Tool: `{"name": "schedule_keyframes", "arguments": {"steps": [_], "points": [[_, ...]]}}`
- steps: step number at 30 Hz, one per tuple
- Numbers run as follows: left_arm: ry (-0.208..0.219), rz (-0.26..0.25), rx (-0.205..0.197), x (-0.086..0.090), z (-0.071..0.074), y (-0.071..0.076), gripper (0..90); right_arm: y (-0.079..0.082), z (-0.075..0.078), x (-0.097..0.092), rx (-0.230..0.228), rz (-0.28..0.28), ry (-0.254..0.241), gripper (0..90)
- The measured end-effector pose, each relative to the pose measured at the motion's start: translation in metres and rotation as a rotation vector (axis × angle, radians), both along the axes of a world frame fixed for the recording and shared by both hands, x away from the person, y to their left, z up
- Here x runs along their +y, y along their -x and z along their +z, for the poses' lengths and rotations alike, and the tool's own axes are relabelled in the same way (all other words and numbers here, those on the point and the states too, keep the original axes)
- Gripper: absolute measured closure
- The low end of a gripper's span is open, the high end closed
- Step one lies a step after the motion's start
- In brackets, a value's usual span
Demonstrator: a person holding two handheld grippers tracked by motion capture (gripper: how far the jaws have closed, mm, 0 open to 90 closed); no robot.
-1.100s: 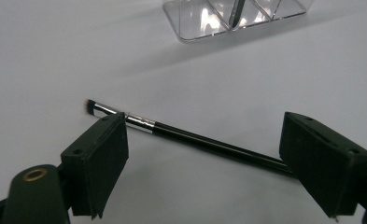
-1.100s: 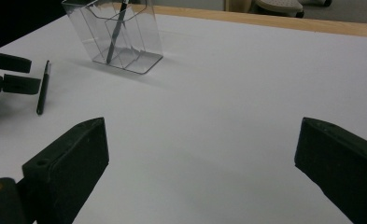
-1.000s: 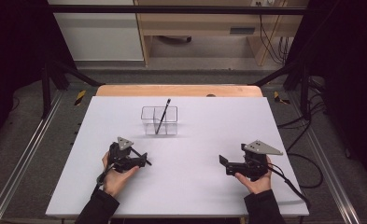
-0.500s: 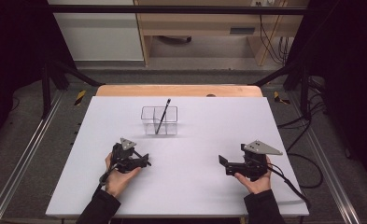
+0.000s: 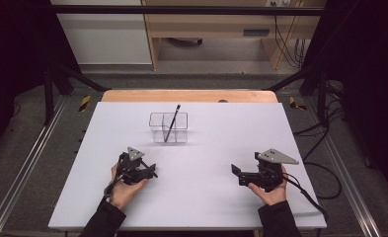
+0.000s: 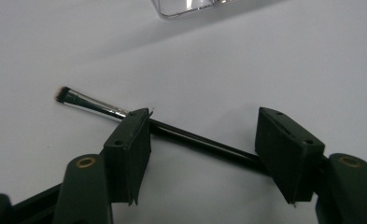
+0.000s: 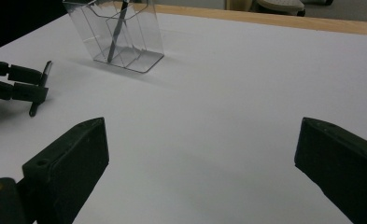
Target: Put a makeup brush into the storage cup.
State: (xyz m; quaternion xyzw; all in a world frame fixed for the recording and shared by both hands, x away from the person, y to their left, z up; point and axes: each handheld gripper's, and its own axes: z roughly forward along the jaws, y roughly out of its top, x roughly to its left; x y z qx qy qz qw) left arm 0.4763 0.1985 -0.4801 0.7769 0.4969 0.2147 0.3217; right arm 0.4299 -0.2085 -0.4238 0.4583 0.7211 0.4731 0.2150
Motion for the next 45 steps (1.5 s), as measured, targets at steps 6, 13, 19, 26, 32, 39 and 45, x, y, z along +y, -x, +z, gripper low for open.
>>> {"name": "schedule_keyframes", "arguments": {"steps": [6,13,19,26,32,39,45], "points": [[-0.001,-0.008,0.007,0.002,0.001,0.003,41.8,0.0,0.0,0.0,0.001,0.002,-0.001,3.6],[0.001,-0.02,0.017,0.006,0.003,0.005,46.1,0.0,0.0,0.001,0.003,0.005,-0.002,3.6],[0.003,-0.025,0.026,0.012,0.004,0.008,53.4,0.0,0.0,0.0,0.003,0.005,-0.002,3.6],[0.002,-0.022,0.029,0.013,0.004,0.01,57.4,0.001,0.0,0.0,0.004,0.005,-0.003,3.6],[0.0,-0.034,0.03,0.016,0.005,0.012,60.1,0.001,0.0,0.0,0.002,0.005,-0.006,3.6],[-0.003,-0.044,0.041,0.02,0.006,0.015,64.9,0.001,0.0,0.0,0.003,0.004,-0.006,3.6],[0.008,-0.051,0.049,0.024,0.006,0.016,68.0,0.001,0.0,0.0,0.003,0.005,-0.008,3.6]]}}
